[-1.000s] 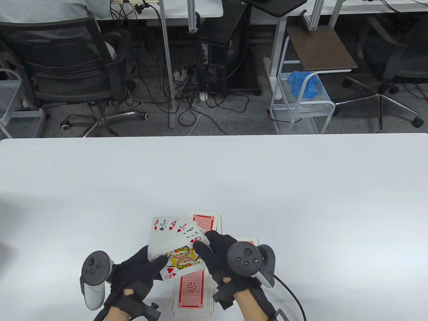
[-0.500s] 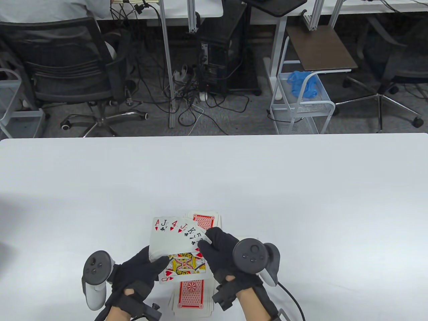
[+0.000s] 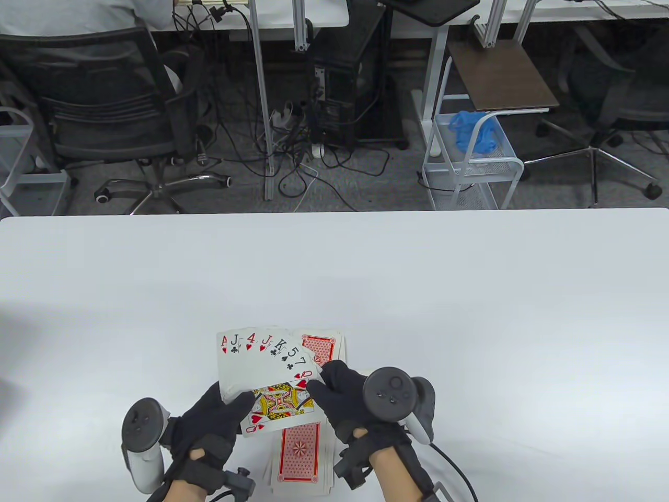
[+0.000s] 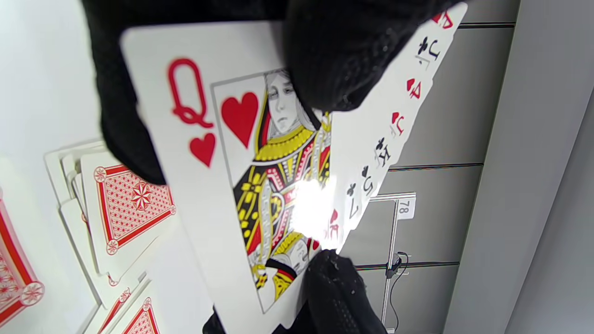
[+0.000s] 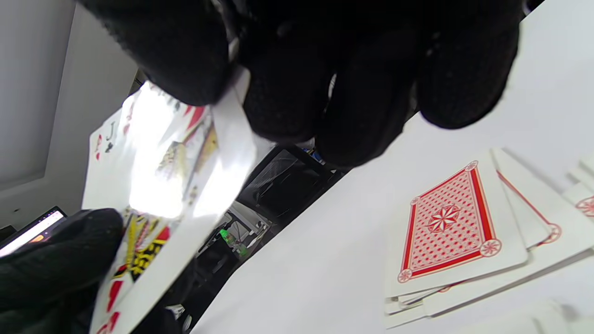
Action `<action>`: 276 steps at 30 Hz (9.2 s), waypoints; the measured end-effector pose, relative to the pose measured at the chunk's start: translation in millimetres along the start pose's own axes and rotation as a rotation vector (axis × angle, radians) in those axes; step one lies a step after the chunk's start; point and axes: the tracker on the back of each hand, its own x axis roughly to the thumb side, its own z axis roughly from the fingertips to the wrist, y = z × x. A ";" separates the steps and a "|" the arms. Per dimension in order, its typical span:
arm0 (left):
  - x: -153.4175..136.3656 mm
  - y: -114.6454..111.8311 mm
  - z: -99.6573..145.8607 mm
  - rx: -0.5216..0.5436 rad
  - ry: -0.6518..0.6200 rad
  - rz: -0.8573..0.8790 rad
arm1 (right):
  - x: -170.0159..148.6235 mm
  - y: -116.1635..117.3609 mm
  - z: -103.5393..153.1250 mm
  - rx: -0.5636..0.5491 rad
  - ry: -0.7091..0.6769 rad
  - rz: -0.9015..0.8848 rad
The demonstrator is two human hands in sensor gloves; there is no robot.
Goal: Four-player card dealing with fan arrangement
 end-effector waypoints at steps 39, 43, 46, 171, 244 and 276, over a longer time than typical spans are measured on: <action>2.7 14.1 8.6 0.206 -0.034 -0.015 | 18.0 15.1 1.6 0.269 0.092 -0.119; 3.3 14.7 8.5 0.211 -0.038 -0.044 | 19.5 14.8 1.9 0.268 0.057 -0.211; 3.3 13.4 8.3 0.202 -0.039 -0.040 | 29.0 10.8 3.7 0.199 0.010 -0.084; 12.5 -14.6 -7.2 -0.257 -0.189 -0.293 | 61.4 -69.1 22.9 -0.559 -0.411 0.014; 18.1 -32.3 -3.0 -0.216 -0.244 -0.456 | 74.1 -36.3 14.2 -0.259 -0.344 0.217; 4.8 -5.9 -6.1 -0.188 -0.172 0.010 | 55.6 -78.9 39.3 -0.785 -0.429 -0.124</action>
